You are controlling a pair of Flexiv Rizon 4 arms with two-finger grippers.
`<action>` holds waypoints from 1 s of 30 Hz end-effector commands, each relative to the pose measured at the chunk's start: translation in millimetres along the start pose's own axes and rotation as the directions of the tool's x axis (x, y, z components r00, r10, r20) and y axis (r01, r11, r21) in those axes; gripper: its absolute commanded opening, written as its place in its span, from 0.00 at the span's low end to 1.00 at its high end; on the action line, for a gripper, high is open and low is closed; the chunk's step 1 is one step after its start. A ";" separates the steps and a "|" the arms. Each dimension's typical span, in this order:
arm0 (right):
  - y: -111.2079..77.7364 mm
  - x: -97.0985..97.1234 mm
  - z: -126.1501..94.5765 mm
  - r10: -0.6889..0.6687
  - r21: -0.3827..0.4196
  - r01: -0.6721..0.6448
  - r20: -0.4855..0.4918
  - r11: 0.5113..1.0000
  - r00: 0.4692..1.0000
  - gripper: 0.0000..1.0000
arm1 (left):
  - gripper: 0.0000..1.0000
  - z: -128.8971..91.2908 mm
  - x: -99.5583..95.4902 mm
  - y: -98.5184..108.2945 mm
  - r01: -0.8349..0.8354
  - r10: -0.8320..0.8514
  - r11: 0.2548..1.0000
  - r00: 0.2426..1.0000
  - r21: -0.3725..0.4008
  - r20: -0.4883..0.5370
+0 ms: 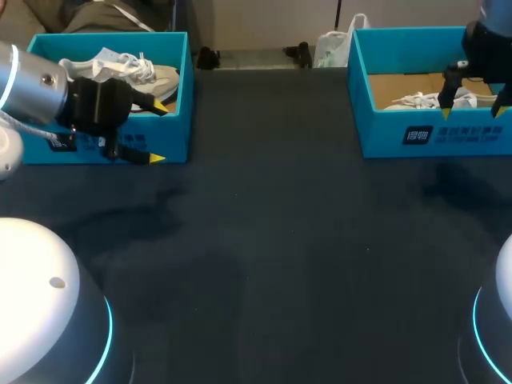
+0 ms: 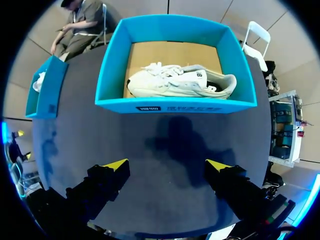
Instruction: Take the shoe out of the shoebox, open the shoe tongue, remove and reinsert the insole, then place the shoe into the shoebox
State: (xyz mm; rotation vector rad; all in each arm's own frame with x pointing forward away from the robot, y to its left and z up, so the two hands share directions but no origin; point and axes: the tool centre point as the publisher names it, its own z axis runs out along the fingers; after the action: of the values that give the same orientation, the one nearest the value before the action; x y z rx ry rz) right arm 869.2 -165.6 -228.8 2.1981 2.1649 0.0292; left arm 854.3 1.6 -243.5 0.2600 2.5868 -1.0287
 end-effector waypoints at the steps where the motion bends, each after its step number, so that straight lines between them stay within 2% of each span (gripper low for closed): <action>1: -0.1 0.6 0.1 0.001 0.000 -0.001 0.002 1.000 1.000 1.00 | 1.00 -10.3 -17.3 9.6 -0.083 0.085 0.996 0.993 0.029 -0.083; 4: -0.1 0.6 0.1 0.001 0.000 -0.001 0.002 1.000 1.000 1.00 | 1.00 -18.1 -28.2 18.4 -0.165 0.172 0.984 0.975 0.060 -0.138; 7: -0.1 0.6 0.1 0.001 0.000 -0.001 0.002 1.000 1.000 1.00 | 1.00 -24.0 -39.0 28.7 -0.291 0.295 0.956 0.941 0.049 -0.166; 9: -0.1 0.6 0.1 0.001 0.000 -0.001 0.002 1.000 1.000 1.00 | 1.00 -26.8 -47.1 36.3 -0.388 0.387 0.921 0.906 0.026 -0.172; 13: -0.1 0.6 0.1 0.001 0.000 -0.001 0.002 1.000 1.000 1.00 | 1.00 -32.0 -58.9 47.1 -0.541 0.536 0.840 0.821 0.031 -0.197; 15: -0.1 0.6 0.1 0.001 0.000 -0.001 0.002 1.000 1.000 1.00 | 1.00 -36.6 -73.0 56.3 -0.707 0.696 0.706 0.686 0.030 -0.214; 17: -0.1 0.6 0.1 0.001 0.000 -0.001 0.002 1.000 1.000 1.00 | 1.00 -42.3 -76.2 61.5 -0.776 0.769 0.625 0.595 0.082 -0.236; 18: -0.1 0.6 0.1 0.001 0.000 -0.001 0.002 1.000 1.000 1.00 | 1.00 -45.1 -77.5 64.4 -0.810 0.798 0.580 0.544 0.086 -0.259; 20: -0.1 0.6 0.1 0.001 0.000 -0.001 0.002 1.000 1.000 1.00 | 1.00 -52.8 -76.7 68.0 -0.850 0.838 0.506 0.444 0.148 -0.316; 23: -0.1 0.6 0.1 0.001 0.000 -0.001 0.002 1.000 1.000 1.00 | 1.00 -60.5 -77.4 71.7 -0.915 0.871 0.377 0.296 0.146 -0.393; 28: -0.1 0.6 0.1 0.001 0.000 -0.001 0.002 1.000 1.000 1.00 | 1.00 -65.9 -85.5 73.6 -0.972 0.867 0.226 0.168 0.070 -0.469; 30: -0.1 0.6 0.1 0.001 0.000 -0.001 0.002 1.000 1.000 1.00 | 1.00 -67.2 -86.8 73.6 -0.976 0.864 0.211 0.165 0.046 -0.475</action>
State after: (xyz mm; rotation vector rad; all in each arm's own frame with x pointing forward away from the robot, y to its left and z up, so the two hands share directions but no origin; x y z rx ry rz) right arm 869.3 -165.6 -228.8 2.1982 2.1651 0.0288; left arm 937.2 98.8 -216.7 1.4792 2.2236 -0.5702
